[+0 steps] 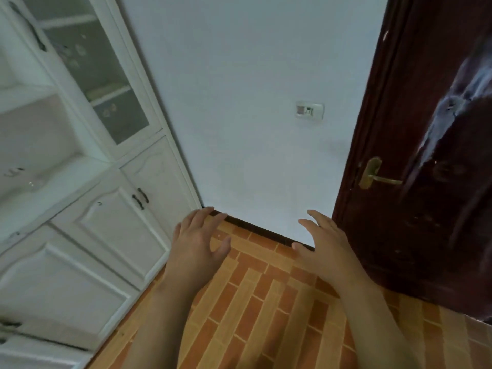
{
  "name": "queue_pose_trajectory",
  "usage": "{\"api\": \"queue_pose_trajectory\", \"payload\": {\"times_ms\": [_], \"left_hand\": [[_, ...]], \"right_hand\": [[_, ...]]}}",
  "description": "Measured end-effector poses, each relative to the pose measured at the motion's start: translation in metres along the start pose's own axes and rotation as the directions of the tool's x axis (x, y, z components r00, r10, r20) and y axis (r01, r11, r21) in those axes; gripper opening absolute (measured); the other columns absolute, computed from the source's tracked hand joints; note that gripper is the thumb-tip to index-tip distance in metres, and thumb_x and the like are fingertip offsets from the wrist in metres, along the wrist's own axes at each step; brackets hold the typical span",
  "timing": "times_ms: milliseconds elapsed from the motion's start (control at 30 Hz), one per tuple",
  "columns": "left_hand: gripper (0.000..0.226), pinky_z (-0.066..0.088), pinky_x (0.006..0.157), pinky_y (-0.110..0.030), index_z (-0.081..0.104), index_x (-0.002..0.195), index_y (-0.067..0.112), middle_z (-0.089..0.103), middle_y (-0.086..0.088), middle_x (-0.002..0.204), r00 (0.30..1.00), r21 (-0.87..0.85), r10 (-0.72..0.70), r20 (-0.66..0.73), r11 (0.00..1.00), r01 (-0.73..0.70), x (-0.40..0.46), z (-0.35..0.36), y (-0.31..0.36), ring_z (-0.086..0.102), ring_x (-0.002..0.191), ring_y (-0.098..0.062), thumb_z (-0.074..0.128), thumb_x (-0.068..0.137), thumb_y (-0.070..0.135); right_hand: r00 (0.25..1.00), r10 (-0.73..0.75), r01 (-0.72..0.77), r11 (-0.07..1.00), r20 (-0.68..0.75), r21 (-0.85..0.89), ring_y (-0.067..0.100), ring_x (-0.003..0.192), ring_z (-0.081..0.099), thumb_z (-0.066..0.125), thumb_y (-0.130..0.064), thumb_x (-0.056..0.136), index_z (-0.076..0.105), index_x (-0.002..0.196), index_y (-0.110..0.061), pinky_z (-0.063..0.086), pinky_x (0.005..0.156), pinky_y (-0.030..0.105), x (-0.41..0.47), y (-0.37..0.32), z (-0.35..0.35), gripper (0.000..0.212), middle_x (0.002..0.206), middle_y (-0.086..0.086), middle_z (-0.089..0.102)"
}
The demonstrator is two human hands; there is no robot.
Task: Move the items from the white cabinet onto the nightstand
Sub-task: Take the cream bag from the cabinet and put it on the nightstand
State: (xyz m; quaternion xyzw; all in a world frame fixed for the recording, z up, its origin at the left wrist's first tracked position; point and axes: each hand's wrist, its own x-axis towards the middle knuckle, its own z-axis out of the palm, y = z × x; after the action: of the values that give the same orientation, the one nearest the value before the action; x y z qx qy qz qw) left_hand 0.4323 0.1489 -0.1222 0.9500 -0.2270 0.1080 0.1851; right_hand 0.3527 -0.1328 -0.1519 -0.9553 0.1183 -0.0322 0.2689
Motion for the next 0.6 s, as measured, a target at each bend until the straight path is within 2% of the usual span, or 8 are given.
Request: {"api": "queue_pose_trajectory", "payload": {"times_ms": [100,467,600], "left_hand": [[0.060,0.038,0.114,-0.052,0.059,0.140,0.033,0.051,0.003,0.151,0.997,-0.014,-0.053,-0.060,0.999,0.052,0.024,-0.017,-0.052,0.042,0.142,-0.023,0.042,0.091,0.062],[0.049,0.034,0.119,-0.051,0.056,0.143,0.035,0.048,0.004,0.155,0.971,0.037,-0.189,-0.145,0.980,0.196,0.087,-0.082,-0.243,0.039,0.145,-0.023,0.062,0.096,0.048],[0.049,0.034,0.119,-0.051,0.057,0.142,0.036,0.048,0.004,0.155,0.959,0.031,-0.231,-0.166,0.970,0.239,0.092,-0.096,-0.289,0.040,0.144,-0.023,0.064,0.095,0.049]], "right_hand": [[0.998,-0.068,0.068,0.997,0.011,-0.028,0.013,0.156,0.013,0.057,-0.050,0.100,0.042,0.154,-0.031,0.019,0.125,0.040,0.045,-0.043,0.024,0.059,0.169,-0.013,0.017],[0.974,-0.228,0.228,0.973,0.012,-0.021,0.016,0.153,0.023,0.058,-0.050,0.100,0.043,0.153,-0.033,0.029,0.121,0.039,0.180,-0.214,0.111,0.057,0.168,-0.013,0.022],[0.948,-0.313,0.316,0.947,0.064,-0.057,0.014,0.155,0.018,0.056,-0.048,0.102,0.041,0.155,-0.031,0.022,0.123,0.038,0.216,-0.260,0.130,0.058,0.169,-0.011,0.020]]}}
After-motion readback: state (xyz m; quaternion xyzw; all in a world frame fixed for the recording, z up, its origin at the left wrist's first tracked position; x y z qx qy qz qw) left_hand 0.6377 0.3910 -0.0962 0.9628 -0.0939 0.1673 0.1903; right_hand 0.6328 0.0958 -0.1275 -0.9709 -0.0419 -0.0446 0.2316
